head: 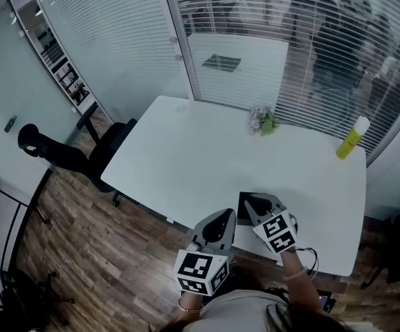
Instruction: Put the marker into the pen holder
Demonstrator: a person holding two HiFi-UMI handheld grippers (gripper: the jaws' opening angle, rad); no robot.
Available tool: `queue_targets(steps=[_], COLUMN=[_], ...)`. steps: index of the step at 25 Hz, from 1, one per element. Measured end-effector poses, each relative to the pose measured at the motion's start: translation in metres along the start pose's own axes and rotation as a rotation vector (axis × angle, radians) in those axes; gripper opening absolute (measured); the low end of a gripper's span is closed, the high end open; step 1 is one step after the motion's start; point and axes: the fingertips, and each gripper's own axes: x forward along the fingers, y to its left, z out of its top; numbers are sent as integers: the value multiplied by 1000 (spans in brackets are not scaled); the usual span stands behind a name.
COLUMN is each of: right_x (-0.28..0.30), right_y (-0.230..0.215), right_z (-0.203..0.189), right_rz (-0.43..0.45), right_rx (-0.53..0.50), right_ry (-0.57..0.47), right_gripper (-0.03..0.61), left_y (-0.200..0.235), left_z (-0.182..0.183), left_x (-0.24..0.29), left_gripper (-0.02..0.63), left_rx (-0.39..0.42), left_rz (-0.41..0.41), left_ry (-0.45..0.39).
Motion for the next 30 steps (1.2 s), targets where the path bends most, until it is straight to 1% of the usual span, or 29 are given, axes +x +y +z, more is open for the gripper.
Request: queue_targets(steps=[8,12,16,21,30], right_x=[4,6,7,10,12], right_y=[-4,-3,0,3,7], right_z=[-4,-6,-8,-8,-12], right_rz=[2,1,14,28,50], right_rx=[14,4,-34,-113,-143], right_ry=[31,65,104,155,190], right_gripper=[57,57,57,60,74], left_y=[-1,-1,-1,2,6], left_z=[-3,-3,-4,-2,-4], left_x=[6,8,8,8,7], left_gripper=[18,18,18,18,18], left_rx=[-2,-6,-8,-12,-25], left_rz=[-11,-16,-17,-15,-2], left_ry=[11,15,16,14,13])
